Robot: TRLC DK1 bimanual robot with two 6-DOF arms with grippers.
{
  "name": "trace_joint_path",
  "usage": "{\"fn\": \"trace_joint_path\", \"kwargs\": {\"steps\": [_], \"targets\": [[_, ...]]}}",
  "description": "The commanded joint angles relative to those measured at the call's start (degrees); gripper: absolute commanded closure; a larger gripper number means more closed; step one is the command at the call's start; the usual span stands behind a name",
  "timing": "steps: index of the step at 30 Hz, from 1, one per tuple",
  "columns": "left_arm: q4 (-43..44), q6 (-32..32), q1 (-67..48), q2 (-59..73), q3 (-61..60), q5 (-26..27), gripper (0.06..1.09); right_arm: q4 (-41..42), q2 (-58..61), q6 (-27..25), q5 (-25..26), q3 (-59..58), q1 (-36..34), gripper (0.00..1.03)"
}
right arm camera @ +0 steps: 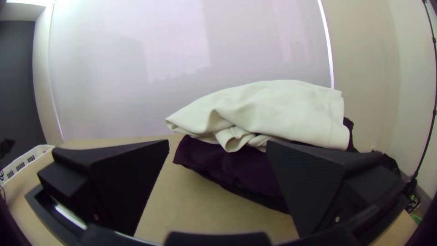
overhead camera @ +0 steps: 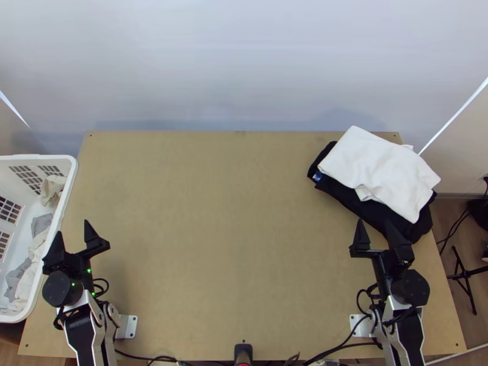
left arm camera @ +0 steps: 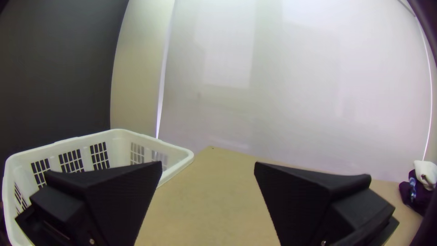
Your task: Fold the t-shirt
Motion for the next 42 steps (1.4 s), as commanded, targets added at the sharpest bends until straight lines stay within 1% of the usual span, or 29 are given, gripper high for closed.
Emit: {"fn": "trace_joint_path", "kwargs": {"steps": [1,25,26,28,30,31,32,35,38,42], "targets": [[0.0,0.0,0.0,0.0,0.0,0.0,0.10,0.0,0.0,0.0,0.0,0.0,0.0,0.04],[-0.3,0.1,-0.2,0.0,0.1,0.5,0.10,0.0,0.0,0.0,0.0,0.0,0.0,0.04],[-0.4,0.3,0.1,0.2,0.0,0.5,0.10,0.0,0.0,0.0,0.0,0.0,0.0,0.04],[-0.3,3.7,1.8,0.1,0.0,0.5,0.10,0.1,0.0,0.0,0.0,0.0,0.0,0.04],[0.1,3.8,1.0,-0.1,0.0,0.6,0.10,0.1,0.0,0.0,0.0,0.0,-0.1,0.04],[0.2,4.9,-0.2,-0.1,0.4,0.5,0.10,0.0,0.0,0.0,0.0,0.0,0.0,0.04],[0.2,6.4,-0.8,-0.1,1.2,0.5,0.10,0.0,0.0,0.0,0.0,0.0,-0.1,0.04],[-2.4,6.8,-1.0,-0.1,4.3,0.5,0.11,0.0,0.0,0.0,0.0,0.0,0.0,0.04],[-5.1,6.1,-1.0,-0.1,8.7,0.6,0.11,0.0,0.0,0.0,0.0,0.0,0.0,0.04],[-6.5,4.9,-1.0,1.6,16.8,0.6,0.11,0.0,0.0,0.0,0.0,0.0,0.0,0.04]]}}
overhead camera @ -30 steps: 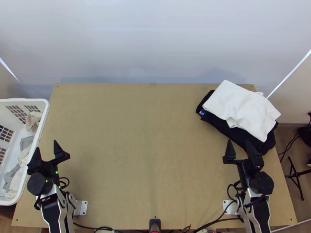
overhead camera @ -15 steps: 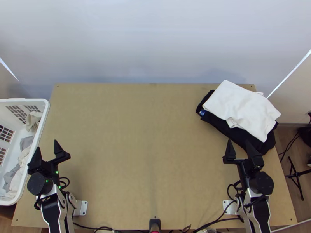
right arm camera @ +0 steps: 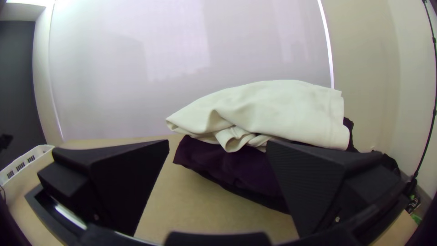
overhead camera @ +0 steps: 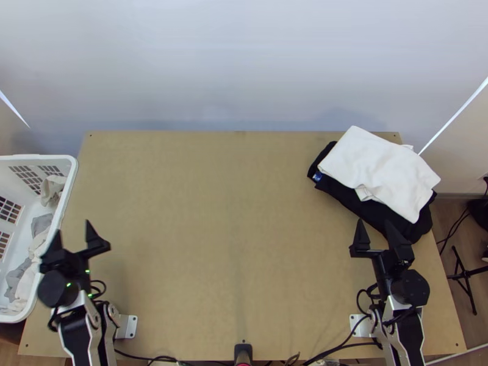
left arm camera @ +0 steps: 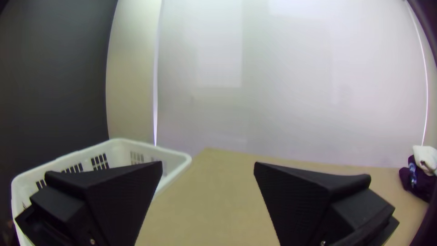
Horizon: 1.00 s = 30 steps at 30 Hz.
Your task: Fold the t-shirt
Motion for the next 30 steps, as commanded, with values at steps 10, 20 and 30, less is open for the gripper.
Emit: {"fn": "trace_joint_path", "kwargs": {"steps": [10,20,30], "targets": [[-11.8,-1.5,9.5,35.2,40.6,-1.1,0.11,0.1,0.0,0.0,0.0,0.0,0.0,0.04],[-30.4,6.7,26.8,70.2,68.1,10.1,0.11,0.0,0.0,0.0,0.0,0.0,0.0,0.04],[-42.6,32.1,36.4,99.9,80.3,12.8,0.10,0.1,0.0,0.0,0.0,0.0,0.0,0.04]]}}
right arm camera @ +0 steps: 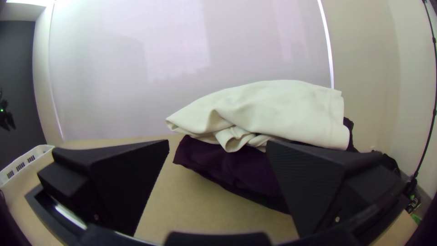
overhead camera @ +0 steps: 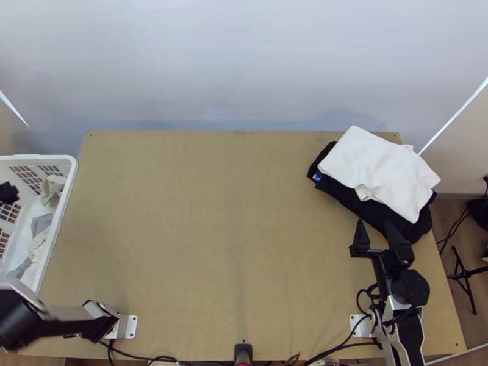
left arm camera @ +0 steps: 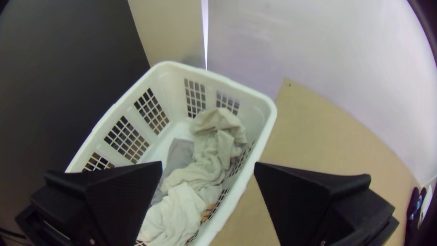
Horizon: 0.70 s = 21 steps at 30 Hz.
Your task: Fold the t-shirt
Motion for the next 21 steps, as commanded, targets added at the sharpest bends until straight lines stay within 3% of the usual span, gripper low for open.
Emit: {"fn": "trace_joint_path", "kwargs": {"steps": [1,6,14,21], "targets": [[-7.1,15.8,7.7,20.3,9.7,2.9,0.10,0.1,0.0,0.0,0.0,0.0,0.0,0.04],[-9.3,22.6,9.8,30.1,15.7,6.1,0.10,0.0,0.0,0.0,0.0,0.0,0.0,0.04],[-11.1,36.2,11.5,48.4,27.5,6.1,0.10,0.0,0.0,0.0,0.0,0.0,0.0,0.04],[-13.1,37.8,10.6,60.8,38.0,5.7,0.11,0.1,0.0,0.0,0.0,0.0,0.0,0.04]]}}
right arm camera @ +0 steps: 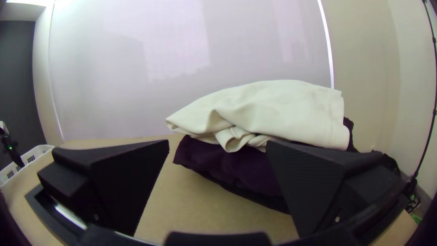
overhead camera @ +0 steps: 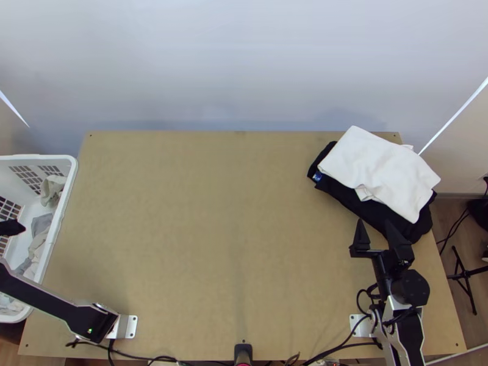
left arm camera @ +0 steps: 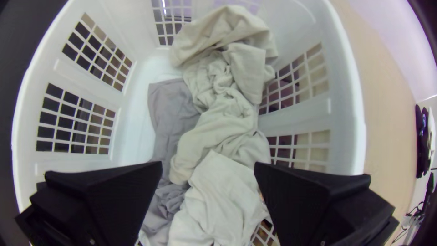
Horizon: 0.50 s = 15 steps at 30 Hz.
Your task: Fold the t-shirt
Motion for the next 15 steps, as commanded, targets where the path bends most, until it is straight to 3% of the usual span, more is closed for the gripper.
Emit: {"fn": "trace_joint_path", "kwargs": {"steps": [1,15], "targets": [[-1.4,3.4,-0.4,13.7,10.4,-0.3,0.11,0.1,0.0,0.0,0.0,0.0,0.0,0.04],[3.0,6.8,-1.3,25.4,17.7,-4.0,0.11,0.0,0.0,0.1,0.0,0.0,0.0,0.04]]}}
